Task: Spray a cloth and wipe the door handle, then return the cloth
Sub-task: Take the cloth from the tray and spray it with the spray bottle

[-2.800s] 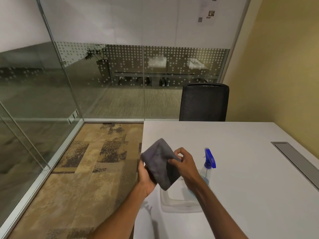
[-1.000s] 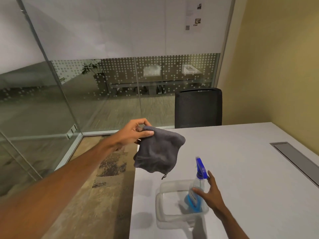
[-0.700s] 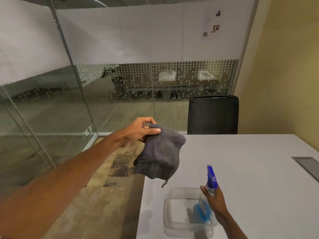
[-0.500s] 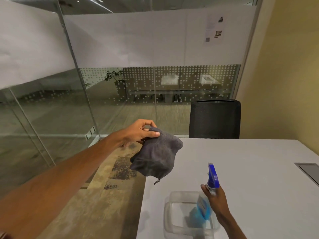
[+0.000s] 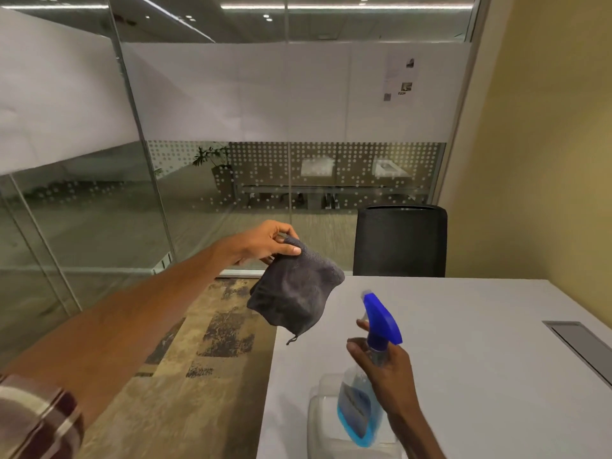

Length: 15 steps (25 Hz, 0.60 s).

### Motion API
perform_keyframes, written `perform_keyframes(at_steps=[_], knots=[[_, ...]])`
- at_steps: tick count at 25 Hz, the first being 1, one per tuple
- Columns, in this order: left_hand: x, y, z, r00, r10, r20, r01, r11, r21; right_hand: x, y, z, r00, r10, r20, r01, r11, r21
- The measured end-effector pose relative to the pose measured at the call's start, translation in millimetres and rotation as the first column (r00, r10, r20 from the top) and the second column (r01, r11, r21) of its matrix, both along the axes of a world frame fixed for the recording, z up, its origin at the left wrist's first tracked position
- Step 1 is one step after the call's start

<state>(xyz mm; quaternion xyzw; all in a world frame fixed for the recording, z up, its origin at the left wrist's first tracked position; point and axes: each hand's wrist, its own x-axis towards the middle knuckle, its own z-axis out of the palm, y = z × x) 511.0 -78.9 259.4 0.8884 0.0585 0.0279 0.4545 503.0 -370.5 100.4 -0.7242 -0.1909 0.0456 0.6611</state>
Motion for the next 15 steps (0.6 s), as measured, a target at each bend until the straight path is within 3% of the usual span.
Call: perform_keyframes(at_steps=[10,15], knots=[[28.5,-8.4,17.1,0.992,-0.058,0.112,0.064,0.997,-0.048,-70.1,27.9,47.5,0.972,0.014,-0.235,-0.020,0.999,-0.024],[33.6,-11.9,31.4,0.986,-0.054,0.160,0.079,0.986,-0.149,-76.2,37.7,57.8,0.976,-0.068,-0.206,0.064,0.998,-0.028]])
